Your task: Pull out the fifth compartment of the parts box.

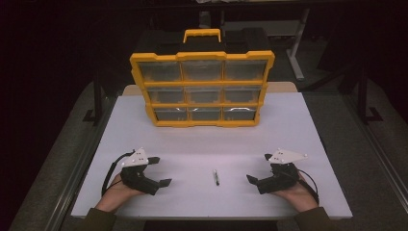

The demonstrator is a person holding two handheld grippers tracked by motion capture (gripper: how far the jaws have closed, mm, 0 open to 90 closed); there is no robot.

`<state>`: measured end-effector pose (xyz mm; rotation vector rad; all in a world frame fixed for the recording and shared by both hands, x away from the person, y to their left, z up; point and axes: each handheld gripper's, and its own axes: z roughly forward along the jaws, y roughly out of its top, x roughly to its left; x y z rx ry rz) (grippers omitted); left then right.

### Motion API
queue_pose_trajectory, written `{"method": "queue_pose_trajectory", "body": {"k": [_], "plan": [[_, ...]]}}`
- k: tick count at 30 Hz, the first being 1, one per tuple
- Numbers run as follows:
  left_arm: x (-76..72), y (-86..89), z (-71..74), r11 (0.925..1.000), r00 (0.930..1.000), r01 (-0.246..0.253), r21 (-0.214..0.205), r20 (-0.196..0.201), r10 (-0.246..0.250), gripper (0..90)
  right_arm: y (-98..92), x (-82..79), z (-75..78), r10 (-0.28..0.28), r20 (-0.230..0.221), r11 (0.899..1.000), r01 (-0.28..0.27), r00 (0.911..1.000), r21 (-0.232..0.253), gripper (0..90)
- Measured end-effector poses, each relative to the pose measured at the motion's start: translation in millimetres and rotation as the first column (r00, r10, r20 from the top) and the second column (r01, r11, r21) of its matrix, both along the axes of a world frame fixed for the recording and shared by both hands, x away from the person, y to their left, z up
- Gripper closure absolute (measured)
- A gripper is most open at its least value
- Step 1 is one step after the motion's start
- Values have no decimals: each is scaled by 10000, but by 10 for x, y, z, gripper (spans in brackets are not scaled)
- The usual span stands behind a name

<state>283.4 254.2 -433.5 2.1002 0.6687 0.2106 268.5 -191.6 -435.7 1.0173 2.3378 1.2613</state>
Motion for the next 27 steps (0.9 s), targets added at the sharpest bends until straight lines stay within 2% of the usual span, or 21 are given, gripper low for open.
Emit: {"method": "queue_pose_trajectory", "body": {"k": [2, 5, 9, 12, 15, 18, 23, 27], "plan": [[-12, -5, 4, 9999, 10000, -38, -124, -9, 38, 59, 5, 9, -3, 7, 18, 10000, -7, 10000, 13, 0], [-1, -2, 7, 10000, 10000, -34, -81, 90, 34, 43, 6, 17, -7, 14, 17, 10000, -14, 10000, 6, 0], [9, -11, -6, 9996, 9999, -148, -236, -41, 147, 16, -7, 33, -1, -64, -21, 9998, 65, 10000, 199, 0], [17, -8, -9, 9996, 9999, -135, -233, 22, 136, 6, -22, 40, 5, -156, -55, 9994, 157, 9999, 295, 0], [23, -5, -6, 9994, 9999, -171, -297, -1, 172, 0, -15, 53, 3, -189, 35, 9996, 188, 9998, 219, 0], [33, -6, -1, 9988, 9998, -173, -454, -36, 172, 0, 12, 64, 14, -18, 203, 10000, 17, 9998, 76, 0], [52, -27, -12, 9988, 9997, -221, -436, -140, 215, 0, 23, 108, -6, 76, 116, 9999, -77, 9999, 150, 0], [52, -28, 8, 9985, 9996, -267, -474, 0, 268, 0, 29, 121, 17, 25, 187, 9997, -30, 9998, 263, 0]]}}
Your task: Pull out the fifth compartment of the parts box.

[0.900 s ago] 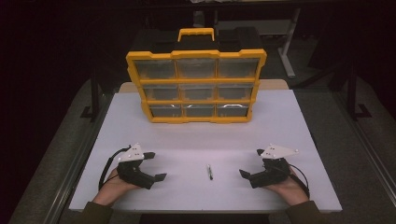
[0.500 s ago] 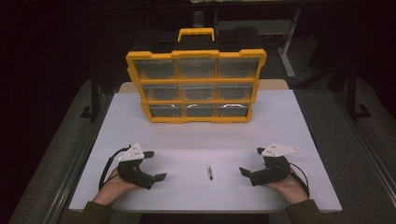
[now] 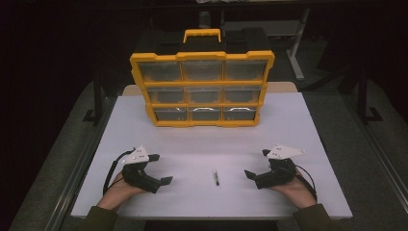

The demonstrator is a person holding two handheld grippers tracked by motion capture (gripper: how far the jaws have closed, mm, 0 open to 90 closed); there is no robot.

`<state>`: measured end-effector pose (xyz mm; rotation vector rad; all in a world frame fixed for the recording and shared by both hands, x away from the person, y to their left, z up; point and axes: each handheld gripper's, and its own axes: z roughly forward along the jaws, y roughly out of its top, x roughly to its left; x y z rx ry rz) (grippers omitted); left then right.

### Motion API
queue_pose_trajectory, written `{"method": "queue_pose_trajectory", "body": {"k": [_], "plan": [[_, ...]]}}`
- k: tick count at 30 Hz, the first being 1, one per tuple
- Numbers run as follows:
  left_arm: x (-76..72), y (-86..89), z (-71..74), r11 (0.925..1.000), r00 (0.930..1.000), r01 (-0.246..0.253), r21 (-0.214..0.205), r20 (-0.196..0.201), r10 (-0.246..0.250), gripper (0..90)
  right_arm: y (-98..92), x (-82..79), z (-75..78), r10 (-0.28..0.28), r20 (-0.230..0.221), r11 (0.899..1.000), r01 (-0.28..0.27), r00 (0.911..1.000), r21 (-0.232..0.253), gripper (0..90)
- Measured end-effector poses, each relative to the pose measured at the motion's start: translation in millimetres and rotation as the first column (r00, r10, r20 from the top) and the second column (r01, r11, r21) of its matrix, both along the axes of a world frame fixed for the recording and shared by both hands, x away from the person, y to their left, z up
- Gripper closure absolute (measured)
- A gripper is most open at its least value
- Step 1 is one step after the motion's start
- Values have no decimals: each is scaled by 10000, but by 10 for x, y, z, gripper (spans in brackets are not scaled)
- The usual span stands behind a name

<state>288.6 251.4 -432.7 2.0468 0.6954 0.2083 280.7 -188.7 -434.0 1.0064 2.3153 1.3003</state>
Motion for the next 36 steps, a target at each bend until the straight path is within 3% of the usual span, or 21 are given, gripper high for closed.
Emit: {"method": "queue_pose_trajectory", "body": {"k": [6, 9, 14, 19, 36], "plan": [[-28, -8, 0, 9999, 9997, 74, 145, 229, -77, 0, 32, 15, 57, 17, 289, 10000, -18, 9996, 35, 0], [-29, -20, -13, 9996, 9997, 147, 243, 184, -151, 0, 61, 17, 76, 49, 329, 10000, -50, 9994, 43, 0], [7, -27, -17, 10000, 9999, 93, -32, 86, -92, 0, 98, 49, 75, 15, 351, 10000, -14, 9994, -49, 0], [2, -69, -38, 9994, 9996, 286, 216, 57, -287, 0, 138, 102, 82, -15, 376, 10000, 18, 9993, -96, 0], [-34, -71, -28, 9988, 9991, 417, 248, 78, -419, 0, 194, 215, 152, 42, 585, 10000, -43, 9983, 16, 0]]}}
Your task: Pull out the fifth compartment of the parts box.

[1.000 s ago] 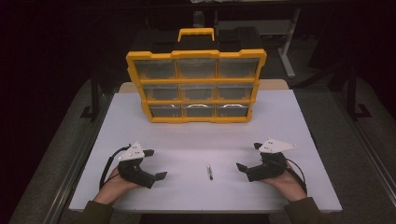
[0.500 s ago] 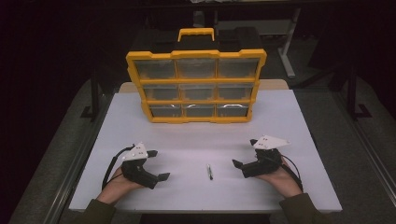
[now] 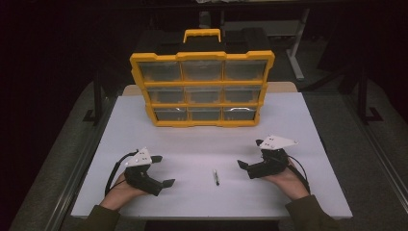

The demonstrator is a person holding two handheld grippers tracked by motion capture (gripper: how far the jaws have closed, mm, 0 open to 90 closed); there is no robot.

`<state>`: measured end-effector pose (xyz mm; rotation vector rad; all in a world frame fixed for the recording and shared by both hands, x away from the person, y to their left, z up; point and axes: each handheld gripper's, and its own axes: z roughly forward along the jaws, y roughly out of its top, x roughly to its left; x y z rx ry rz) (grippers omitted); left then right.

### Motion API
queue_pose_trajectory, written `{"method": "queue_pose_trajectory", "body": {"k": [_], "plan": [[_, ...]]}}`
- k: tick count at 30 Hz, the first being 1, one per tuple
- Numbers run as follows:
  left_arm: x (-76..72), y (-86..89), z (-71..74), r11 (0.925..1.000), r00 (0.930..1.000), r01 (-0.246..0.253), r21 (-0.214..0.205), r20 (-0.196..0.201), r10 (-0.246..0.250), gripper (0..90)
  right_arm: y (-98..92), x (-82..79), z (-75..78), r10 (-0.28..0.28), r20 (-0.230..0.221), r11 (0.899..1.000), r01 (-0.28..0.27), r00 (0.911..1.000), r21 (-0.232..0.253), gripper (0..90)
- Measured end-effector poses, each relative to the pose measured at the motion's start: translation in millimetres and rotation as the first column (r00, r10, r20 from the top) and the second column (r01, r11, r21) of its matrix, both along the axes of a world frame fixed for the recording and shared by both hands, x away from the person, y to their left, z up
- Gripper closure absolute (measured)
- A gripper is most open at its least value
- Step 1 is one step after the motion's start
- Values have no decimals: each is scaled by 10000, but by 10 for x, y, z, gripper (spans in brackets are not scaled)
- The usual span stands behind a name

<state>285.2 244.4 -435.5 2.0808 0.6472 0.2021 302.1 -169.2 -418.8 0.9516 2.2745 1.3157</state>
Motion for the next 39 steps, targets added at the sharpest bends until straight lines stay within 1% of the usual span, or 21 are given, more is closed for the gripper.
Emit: {"method": "queue_pose_trajectory", "body": {"k": [1, 4, 11, 14, 19, 20, 23, 25, 29, 30, 32, 35, 39], "plan": [[-2, -2, 0, 10000, 10000, 50, 50, -1, -50, 0, 7, 13, 1, 32, 48, 10000, -32, 10000, 55, 0], [-8, -8, 0, 9999, 9999, 109, 36, 6, -109, 0, 31, 29, 6, 63, -17, 9999, -63, 10000, 110, 0], [-11, -6, 2, 10000, 10000, 14, -97, -90, -15, 0, 85, 91, 25, 124, 116, 9999, -125, 9999, 79, 0], [-3, 11, 3, 10000, 9999, 49, -6, -94, -49, 0, 96, 112, 25, 143, 99, 9999, -144, 9998, 59, 0], [-2, 4, -2, 10000, 10000, 30, -32, -88, -30, 0, 120, 139, 41, 71, 58, 9999, -72, 10000, 103, 0], [-2, 1, -3, 10000, 10000, 23, -20, -77, -24, 0, 124, 164, 42, 134, 164, 9998, -136, 9998, 124, 0], [-3, 5, -5, 10000, 10000, 10, 21, -66, -10, 0, 137, 179, 47, 108, 91, 9998, -109, 9999, 155, 0], [-1, 6, -4, 10000, 10000, 2, -30, -70, -3, 0, 144, 199, 41, 178, 178, 9997, -180, 9997, 150, 0], [1, 7, -6, 10000, 10000, -32, -55, -94, 31, 0, 170, 216, 57, 146, 73, 9998, -147, 9999, 141, 0], [1, 9, -4, 10000, 10000, -34, -50, -88, 33, 0, 175, 228, 60, 175, 159, 9997, -177, 9997, 146, 0], [0, 10, -2, 10000, 9999, -32, -52, -102, 31, 0, 190, 241, 64, 182, 128, 9997, -184, 9998, 181, 0], [1, 10, -4, 10000, 9999, -24, 4, -132, 25, 0, 209, 257, 54, 192, 26, 9997, -192, 9998, 135, 0], [2, 14, 0, 10000, 9999, -17, 16, -142, 17, 0, 237, 271, 55, 243, 29, 9997, -244, 9997, 64, 0]]}}
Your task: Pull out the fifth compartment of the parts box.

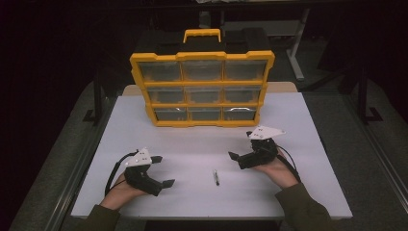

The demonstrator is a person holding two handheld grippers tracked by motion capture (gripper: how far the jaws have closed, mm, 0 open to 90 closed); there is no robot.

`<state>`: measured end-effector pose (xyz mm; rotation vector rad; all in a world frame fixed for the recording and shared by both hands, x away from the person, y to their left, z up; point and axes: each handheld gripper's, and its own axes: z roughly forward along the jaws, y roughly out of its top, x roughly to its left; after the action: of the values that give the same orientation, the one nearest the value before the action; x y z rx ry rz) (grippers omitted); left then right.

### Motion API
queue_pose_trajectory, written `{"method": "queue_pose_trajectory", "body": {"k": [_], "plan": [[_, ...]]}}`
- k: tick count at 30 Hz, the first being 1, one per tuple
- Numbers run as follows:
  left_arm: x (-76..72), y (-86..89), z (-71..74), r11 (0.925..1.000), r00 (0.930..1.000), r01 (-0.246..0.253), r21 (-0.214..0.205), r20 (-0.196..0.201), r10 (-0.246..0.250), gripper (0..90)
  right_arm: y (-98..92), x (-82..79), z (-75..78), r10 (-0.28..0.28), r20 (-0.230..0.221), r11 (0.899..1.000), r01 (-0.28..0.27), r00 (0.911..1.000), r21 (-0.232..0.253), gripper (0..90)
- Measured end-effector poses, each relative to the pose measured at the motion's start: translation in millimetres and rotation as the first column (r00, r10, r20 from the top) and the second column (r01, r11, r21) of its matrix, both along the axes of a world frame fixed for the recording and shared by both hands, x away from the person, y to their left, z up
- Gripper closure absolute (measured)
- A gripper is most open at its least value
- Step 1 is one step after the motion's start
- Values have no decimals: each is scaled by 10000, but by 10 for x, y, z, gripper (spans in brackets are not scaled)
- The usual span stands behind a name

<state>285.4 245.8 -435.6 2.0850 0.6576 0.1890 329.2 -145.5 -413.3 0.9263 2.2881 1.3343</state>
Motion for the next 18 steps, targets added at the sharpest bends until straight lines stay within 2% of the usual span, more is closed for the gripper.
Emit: {"method": "queue_pose_trajectory", "body": {"k": [18], "plan": [[1, -11, -7, 10000, 10000, 29, 1, 34, -29, 0, 37, 71, -18, -14, -7, 10000, 14, 10000, 1, 0]]}}
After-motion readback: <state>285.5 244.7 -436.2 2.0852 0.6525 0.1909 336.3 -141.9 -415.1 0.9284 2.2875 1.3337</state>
